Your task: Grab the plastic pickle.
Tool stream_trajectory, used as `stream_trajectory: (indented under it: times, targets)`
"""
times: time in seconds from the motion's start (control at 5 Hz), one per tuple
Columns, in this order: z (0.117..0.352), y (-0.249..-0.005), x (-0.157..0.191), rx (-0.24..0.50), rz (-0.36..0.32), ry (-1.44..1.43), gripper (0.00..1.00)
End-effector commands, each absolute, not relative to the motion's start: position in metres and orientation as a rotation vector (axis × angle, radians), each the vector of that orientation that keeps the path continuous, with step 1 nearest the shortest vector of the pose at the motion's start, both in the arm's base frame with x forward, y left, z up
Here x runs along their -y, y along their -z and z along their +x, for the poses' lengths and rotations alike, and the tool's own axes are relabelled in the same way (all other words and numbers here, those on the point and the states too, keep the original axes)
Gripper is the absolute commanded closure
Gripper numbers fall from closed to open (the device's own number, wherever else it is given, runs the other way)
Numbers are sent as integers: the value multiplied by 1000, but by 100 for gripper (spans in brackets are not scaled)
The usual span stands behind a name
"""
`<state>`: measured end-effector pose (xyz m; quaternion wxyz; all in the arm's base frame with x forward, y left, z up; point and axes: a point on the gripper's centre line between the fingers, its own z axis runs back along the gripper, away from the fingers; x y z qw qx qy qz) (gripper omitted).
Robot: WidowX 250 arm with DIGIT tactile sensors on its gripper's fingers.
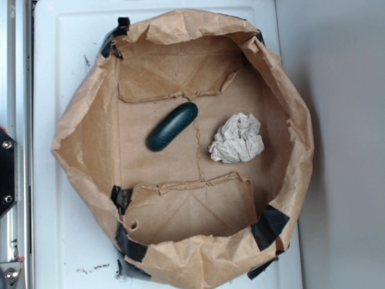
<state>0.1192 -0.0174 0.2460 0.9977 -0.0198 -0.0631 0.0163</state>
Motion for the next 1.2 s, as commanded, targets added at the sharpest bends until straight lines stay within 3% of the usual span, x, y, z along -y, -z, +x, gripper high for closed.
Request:
stream_trajectory:
  times: [0.0,0.4,0.6,1.0]
  targets:
    - [119,-246,17,126,-40,-33,0]
    - [173,-243,2,153,-19,-99,0]
    - [210,-276,-8,214,-78,-65,0]
    - [210,-276,-8,214,-78,-65,0]
